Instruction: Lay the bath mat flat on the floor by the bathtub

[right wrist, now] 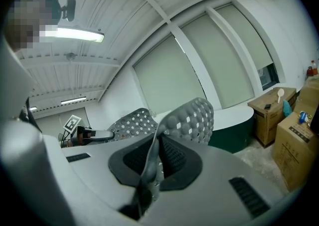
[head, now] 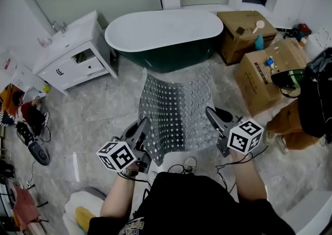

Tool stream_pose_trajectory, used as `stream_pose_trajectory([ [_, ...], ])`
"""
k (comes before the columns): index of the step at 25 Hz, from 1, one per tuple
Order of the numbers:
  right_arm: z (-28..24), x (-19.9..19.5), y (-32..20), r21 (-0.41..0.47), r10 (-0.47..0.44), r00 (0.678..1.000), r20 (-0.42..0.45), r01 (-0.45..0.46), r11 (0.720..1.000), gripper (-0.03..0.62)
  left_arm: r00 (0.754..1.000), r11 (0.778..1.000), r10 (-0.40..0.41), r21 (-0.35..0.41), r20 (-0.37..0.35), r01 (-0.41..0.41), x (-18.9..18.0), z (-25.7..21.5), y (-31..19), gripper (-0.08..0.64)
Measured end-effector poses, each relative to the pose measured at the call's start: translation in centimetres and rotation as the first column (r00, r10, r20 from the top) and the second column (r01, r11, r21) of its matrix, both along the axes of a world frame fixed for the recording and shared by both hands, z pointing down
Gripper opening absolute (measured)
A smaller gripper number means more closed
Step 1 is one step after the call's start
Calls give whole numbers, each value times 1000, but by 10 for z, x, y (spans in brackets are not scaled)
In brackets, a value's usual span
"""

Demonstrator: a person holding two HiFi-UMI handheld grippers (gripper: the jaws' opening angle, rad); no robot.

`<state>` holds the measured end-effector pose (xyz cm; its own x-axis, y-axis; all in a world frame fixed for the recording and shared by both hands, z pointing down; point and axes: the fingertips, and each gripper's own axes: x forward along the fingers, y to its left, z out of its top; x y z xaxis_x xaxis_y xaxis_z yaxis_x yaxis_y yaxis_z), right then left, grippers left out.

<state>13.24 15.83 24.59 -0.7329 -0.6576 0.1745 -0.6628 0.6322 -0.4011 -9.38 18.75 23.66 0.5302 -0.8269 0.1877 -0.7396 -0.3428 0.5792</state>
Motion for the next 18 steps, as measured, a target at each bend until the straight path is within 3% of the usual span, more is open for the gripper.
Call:
stream_pose_trajectory([
  [18, -22, 20, -11, 33, 65, 997, 31, -66, 997, 32, 998, 998, 60, 23, -20, -59, 16, -18, -15, 32],
])
